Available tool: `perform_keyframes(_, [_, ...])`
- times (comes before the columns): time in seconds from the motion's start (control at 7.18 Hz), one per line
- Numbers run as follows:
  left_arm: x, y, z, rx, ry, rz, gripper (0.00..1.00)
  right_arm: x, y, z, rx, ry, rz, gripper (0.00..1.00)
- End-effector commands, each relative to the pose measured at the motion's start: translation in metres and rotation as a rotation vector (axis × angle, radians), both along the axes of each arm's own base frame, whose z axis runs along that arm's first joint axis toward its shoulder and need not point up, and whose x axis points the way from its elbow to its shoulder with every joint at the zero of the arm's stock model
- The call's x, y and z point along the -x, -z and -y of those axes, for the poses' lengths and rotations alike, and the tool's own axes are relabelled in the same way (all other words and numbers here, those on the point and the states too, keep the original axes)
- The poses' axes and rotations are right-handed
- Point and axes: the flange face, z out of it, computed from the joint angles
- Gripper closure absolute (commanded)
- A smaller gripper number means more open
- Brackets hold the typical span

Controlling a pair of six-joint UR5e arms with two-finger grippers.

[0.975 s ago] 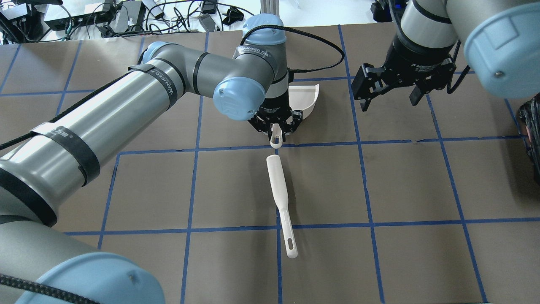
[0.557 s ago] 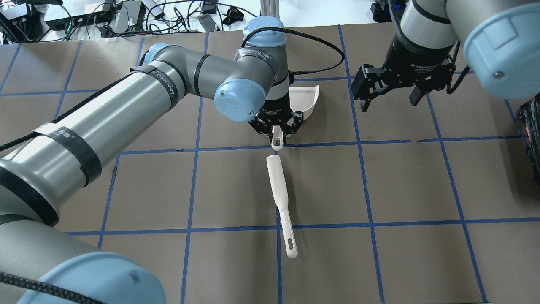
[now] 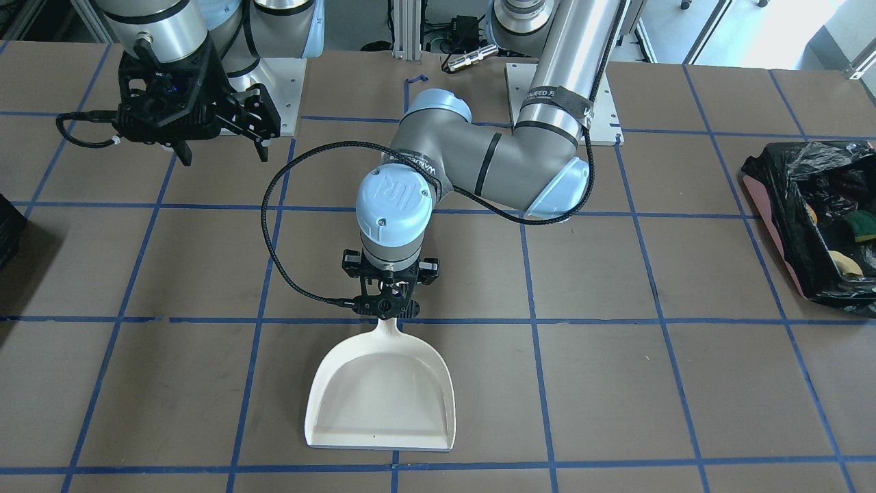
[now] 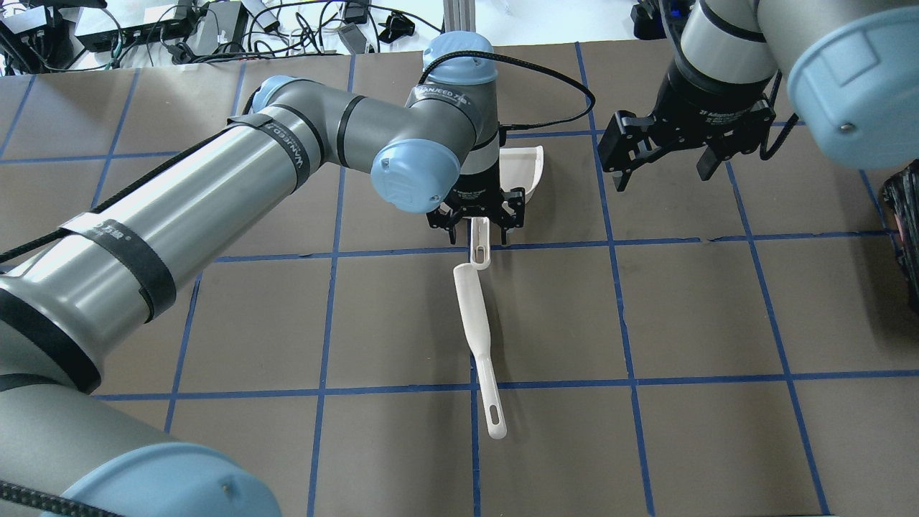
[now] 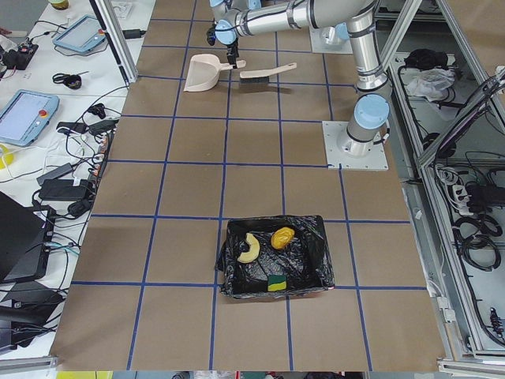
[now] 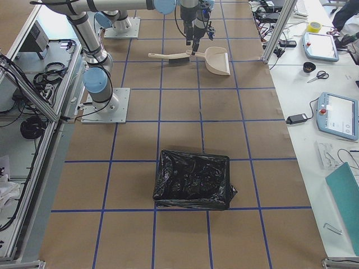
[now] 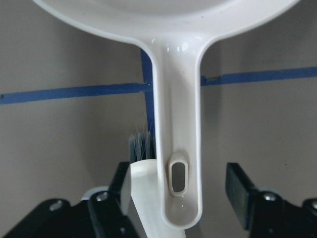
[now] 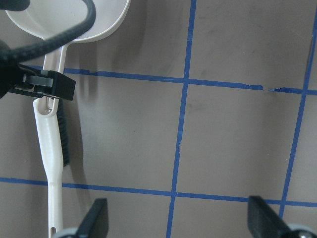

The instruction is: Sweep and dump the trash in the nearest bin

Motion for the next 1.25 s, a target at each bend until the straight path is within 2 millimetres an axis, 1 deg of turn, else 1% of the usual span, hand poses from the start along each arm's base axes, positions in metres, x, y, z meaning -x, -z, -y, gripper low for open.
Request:
perform_keyframes(0.0, [-0.014,-0.038,0.003,0.049,-0.005,-0.009,0.0,0.0,0.0,-0.001,-0.003,0.0,0.0,0.0])
perform_keyframes(0.14, [-0.049,-0.057,0.017,0.081,-0.056,0.013,0.0,0.0,0.001,-0.001,-0.006,0.004,0.002,0.0])
perform_keyframes(0.28, [-0.099,-0.09,0.037,0.127,-0.139,-0.015,0.0,-0.001,0.0,-0.002,-0.009,0.002,0.002,0.0])
perform_keyframes(0.42, [-0.135,-0.118,0.045,0.163,-0.193,-0.07,0.0,-0.001,0.001,-0.002,-0.011,0.002,0.001,0.0])
perform_keyframes(0.56, [-0.168,-0.153,0.042,0.217,-0.127,-0.091,0.0,0.0,0.0,-0.002,-0.006,0.005,-0.001,0.0])
perform_keyframes(0.7, [-0.205,-0.177,0.031,0.198,-0.135,-0.041,0.0,-0.002,0.0,-0.003,-0.006,0.005,0.005,0.0])
perform_keyframes(0.84, [-0.252,-0.199,0.018,0.175,-0.122,0.054,0.0,-0.002,0.0,-0.003,-0.006,-0.001,0.002,0.0])
perform_keyframes(0.98, [-0.292,-0.23,0.001,0.166,-0.16,0.068,0.0,-0.002,0.0,-0.003,-0.006,0.0,0.005,0.0])
perform_keyframes(1.11, [-0.307,-0.251,-0.018,0.185,-0.19,0.071,0.0,-0.002,0.003,-0.002,-0.015,0.0,0.003,0.0])
